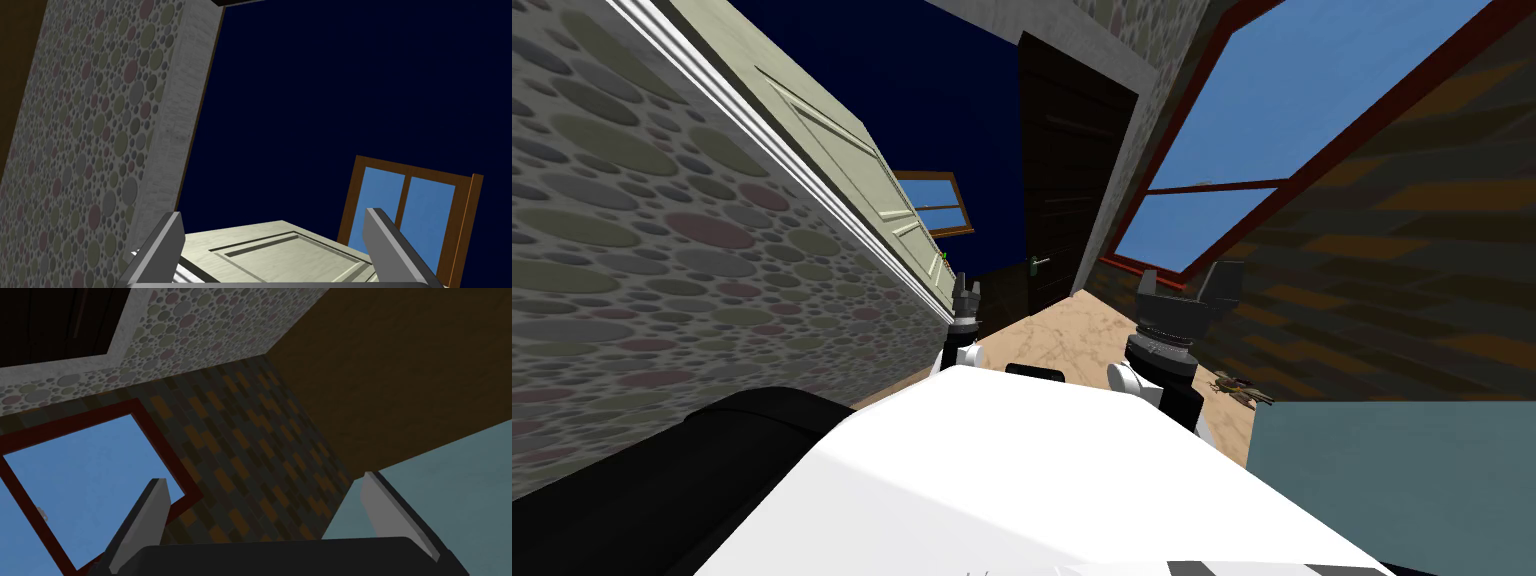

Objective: Push the door open

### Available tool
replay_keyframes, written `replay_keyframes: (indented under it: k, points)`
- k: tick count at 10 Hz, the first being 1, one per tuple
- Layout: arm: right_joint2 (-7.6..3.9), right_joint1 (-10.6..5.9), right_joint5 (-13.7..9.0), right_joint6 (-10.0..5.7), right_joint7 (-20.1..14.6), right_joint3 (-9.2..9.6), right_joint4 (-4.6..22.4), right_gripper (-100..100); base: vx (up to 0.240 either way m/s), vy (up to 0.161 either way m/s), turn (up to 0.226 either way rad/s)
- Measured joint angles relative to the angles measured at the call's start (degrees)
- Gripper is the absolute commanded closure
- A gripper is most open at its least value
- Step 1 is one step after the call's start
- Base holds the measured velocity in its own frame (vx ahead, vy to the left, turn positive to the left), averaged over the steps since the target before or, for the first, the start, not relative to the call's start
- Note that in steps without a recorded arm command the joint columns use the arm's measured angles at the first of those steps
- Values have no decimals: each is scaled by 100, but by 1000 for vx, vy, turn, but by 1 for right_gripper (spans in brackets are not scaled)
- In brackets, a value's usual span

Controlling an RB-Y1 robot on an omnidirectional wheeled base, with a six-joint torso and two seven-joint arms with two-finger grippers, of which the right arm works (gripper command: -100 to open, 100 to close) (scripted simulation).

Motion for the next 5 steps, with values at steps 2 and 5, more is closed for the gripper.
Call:
replay_keyframes:
  k: [2, 5]
  points:
    - [-18, -173, 2, 37, -7, 26, 262, -100, 64, -36, 54]
    - [-43, -421, 5, 49, -24, 78, 717, -100, 64, -50, 46]
